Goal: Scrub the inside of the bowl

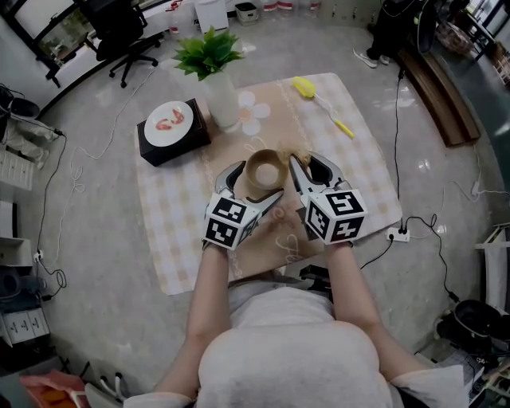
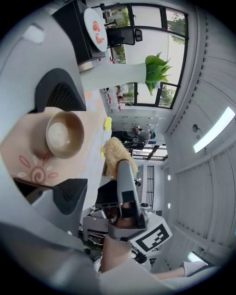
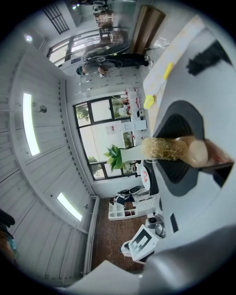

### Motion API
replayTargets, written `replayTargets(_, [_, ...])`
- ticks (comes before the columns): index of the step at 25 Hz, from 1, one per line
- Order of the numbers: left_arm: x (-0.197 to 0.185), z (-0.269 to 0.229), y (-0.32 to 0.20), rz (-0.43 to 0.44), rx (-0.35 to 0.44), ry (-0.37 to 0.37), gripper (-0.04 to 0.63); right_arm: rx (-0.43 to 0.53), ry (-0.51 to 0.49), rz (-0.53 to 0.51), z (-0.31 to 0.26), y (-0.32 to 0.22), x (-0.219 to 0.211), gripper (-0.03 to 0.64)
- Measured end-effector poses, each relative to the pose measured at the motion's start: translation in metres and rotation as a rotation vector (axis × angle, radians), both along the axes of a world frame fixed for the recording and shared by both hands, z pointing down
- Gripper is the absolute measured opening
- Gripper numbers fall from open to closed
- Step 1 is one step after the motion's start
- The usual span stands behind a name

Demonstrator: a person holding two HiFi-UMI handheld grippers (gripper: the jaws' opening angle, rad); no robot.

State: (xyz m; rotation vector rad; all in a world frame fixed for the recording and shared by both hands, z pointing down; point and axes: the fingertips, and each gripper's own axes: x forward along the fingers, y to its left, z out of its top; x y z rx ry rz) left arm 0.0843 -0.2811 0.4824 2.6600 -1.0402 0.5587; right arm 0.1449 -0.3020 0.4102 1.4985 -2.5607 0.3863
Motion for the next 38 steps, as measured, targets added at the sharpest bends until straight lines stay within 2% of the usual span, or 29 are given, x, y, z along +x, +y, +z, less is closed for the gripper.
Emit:
replayTargets(6, [-0.005,0.032,-0.008,0.009,-0.051,-0.049,0.465,-0.030,0.027,-0.008,0.014,-0.008,-0.006,0.103])
replayTargets(16, [-0.001,0.058,-0.018,0.024,-0.100,-0.072,0.460,-0.065,0.036,-0.007,0.030,-0.013,-0.005,0.103])
replayTargets(27, [-0.004,0.079,-0.016,0.034,-0.090,-0.185,0.453,-0.077,0.036,-0.014,0.034,-0.015,-0.005,0.103])
replayTargets(31, [-0.004,0.080,-0.016,0.037,-0.089,-0.196,0.447,-0.079,0.038,-0.018,0.035,-0.017,-0.006,0.103])
replayTargets(34, [-0.005,0.080,-0.016,0.034,-0.090,-0.199,0.440,-0.085,0.045,-0.053,0.035,-0.017,-0.010,0.103])
replayTargets(38, [-0.005,0.080,-0.016,0.029,-0.095,-0.198,0.439,-0.116,0.049,-0.163,0.040,-0.017,-0.026,0.103])
